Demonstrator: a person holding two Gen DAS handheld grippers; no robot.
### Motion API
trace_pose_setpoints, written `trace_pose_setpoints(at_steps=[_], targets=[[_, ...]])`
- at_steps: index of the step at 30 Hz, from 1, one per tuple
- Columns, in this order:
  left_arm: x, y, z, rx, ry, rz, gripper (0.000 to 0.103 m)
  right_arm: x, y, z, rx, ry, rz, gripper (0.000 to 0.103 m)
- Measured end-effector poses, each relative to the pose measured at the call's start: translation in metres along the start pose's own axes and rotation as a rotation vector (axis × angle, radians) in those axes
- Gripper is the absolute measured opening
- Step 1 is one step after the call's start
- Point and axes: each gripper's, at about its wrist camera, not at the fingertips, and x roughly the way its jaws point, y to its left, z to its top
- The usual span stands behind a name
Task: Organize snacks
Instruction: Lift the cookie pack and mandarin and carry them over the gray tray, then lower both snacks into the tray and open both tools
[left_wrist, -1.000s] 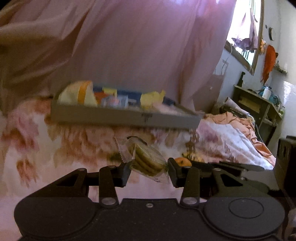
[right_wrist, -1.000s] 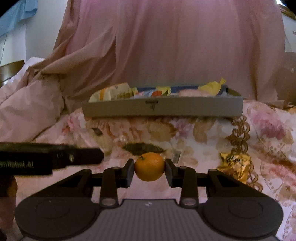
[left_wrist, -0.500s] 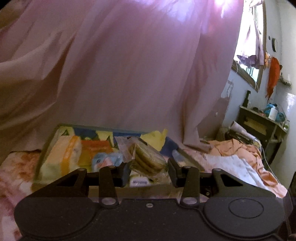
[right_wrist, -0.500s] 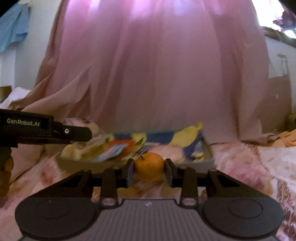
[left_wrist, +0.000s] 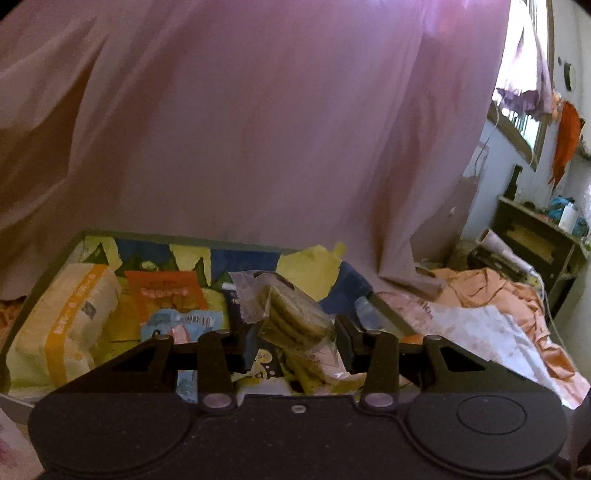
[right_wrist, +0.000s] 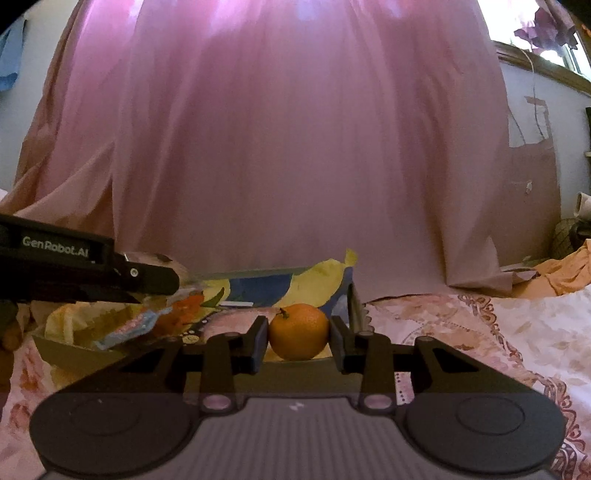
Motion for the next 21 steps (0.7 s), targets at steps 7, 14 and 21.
trace_pose_setpoints(at_steps=[7,14,21], targets=[[0.014,0.003,-0.008,-0.016,0.041,0.043,0.046,0.004,-0.002,-0.003,0.007,-0.006,0.002,0.040],[0.005,0.000,-0.006,-0.021,0.043,0.090,0.076,-0.007,0.000,0.004,0.012,-0.031,-0.020,0.056],[-0.025,-0.004,0.004,-0.050,-0.011,0.110,0.098,-0.034,0.010,0.021,-0.020,-0.096,-0.058,0.083]])
